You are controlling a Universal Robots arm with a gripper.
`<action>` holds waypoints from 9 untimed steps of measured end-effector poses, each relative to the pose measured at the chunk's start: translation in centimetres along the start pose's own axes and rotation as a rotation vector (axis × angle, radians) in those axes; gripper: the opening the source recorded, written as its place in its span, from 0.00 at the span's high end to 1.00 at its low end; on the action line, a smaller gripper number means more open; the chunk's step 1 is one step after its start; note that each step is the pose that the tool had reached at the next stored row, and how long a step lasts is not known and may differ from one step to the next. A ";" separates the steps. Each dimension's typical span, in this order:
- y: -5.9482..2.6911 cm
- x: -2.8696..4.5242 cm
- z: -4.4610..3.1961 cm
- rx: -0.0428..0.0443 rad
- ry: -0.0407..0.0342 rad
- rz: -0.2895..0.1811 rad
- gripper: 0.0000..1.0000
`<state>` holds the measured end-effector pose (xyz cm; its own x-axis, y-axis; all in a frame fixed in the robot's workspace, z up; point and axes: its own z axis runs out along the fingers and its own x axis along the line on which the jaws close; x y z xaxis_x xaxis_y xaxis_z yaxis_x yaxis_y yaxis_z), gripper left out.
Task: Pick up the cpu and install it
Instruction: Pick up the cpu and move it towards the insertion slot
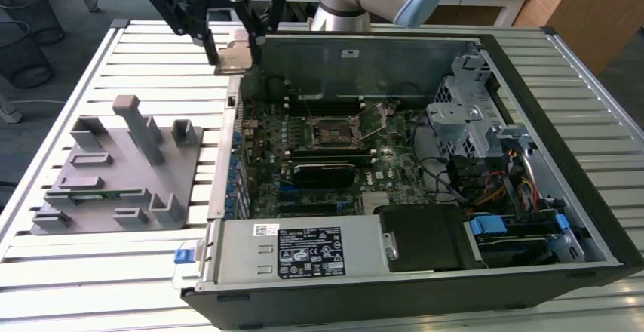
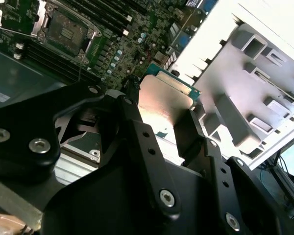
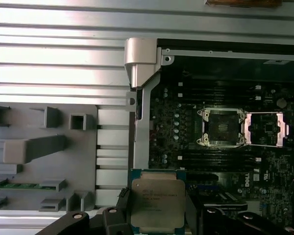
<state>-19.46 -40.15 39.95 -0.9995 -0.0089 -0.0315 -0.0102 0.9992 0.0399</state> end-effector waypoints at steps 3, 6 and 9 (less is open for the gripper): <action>0.01 -0.42 0.04 0.0000 0.0000 0.000 0.47; 0.01 -1.03 0.10 0.0000 0.0000 0.000 0.47; 0.01 -1.55 0.16 0.0000 0.0000 0.000 0.47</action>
<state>-17.91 -40.12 39.84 -0.9995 -0.0089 -0.0316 -0.0102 0.9991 0.0400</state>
